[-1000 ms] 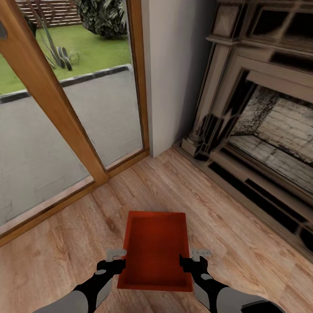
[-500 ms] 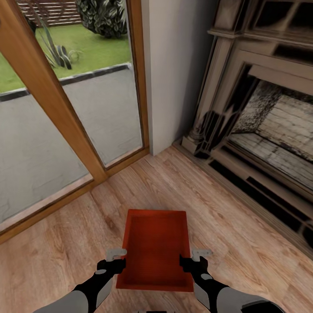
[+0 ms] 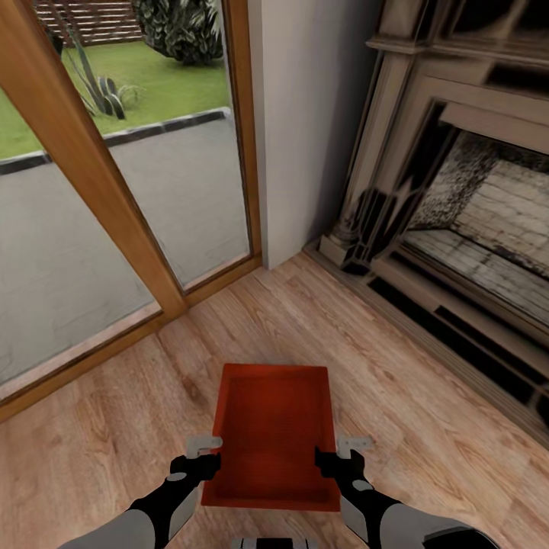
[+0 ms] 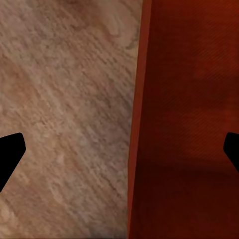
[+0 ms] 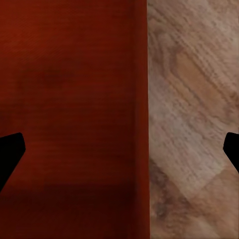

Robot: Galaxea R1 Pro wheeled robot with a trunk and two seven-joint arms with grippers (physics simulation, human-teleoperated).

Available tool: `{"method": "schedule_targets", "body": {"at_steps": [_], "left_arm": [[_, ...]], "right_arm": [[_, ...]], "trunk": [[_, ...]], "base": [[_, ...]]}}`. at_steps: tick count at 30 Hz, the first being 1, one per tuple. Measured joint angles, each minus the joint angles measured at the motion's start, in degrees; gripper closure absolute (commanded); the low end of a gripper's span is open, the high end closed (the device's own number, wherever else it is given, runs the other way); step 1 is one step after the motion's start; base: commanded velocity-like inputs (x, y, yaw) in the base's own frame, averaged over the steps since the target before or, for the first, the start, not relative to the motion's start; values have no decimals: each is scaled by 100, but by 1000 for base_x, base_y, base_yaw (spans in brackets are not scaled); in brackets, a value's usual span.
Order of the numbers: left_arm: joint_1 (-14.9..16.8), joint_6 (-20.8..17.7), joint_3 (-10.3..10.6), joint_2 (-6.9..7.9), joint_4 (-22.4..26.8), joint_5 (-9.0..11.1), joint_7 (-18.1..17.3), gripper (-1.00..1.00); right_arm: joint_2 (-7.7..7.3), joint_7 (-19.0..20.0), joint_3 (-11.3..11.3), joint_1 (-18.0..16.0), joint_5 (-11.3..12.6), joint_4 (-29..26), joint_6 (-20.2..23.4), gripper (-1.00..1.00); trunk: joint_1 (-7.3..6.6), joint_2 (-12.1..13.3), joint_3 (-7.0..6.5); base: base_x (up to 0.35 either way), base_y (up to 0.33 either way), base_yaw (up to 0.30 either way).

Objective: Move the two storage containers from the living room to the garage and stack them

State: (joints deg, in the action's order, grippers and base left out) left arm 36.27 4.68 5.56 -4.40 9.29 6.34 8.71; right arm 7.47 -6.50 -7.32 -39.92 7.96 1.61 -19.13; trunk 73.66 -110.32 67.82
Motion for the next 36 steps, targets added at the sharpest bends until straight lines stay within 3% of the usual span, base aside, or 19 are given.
{"method": "schedule_targets", "body": {"at_steps": [9, 25, 36], "left_arm": [[0, 1, -1, 0, 0, 0, 0, -100], [0, -4, -7, 0, 4, 0, 0, -100], [0, -3, -9, 0, 0, 1, 0, -100]], "right_arm": [[0, -2, 0, 0, 3, -2, 1, -100], [-9, -9, 0, 0, -3, -2, -6, -100], [-194, -9, 0, 0, 6, -2, -7, -100]], "trunk": [[198, -361, 162], [198, -362, 162], [198, -362, 162]], "base": [[0, 0, 0], [0, 0, 0], [0, 0, 0]]}}
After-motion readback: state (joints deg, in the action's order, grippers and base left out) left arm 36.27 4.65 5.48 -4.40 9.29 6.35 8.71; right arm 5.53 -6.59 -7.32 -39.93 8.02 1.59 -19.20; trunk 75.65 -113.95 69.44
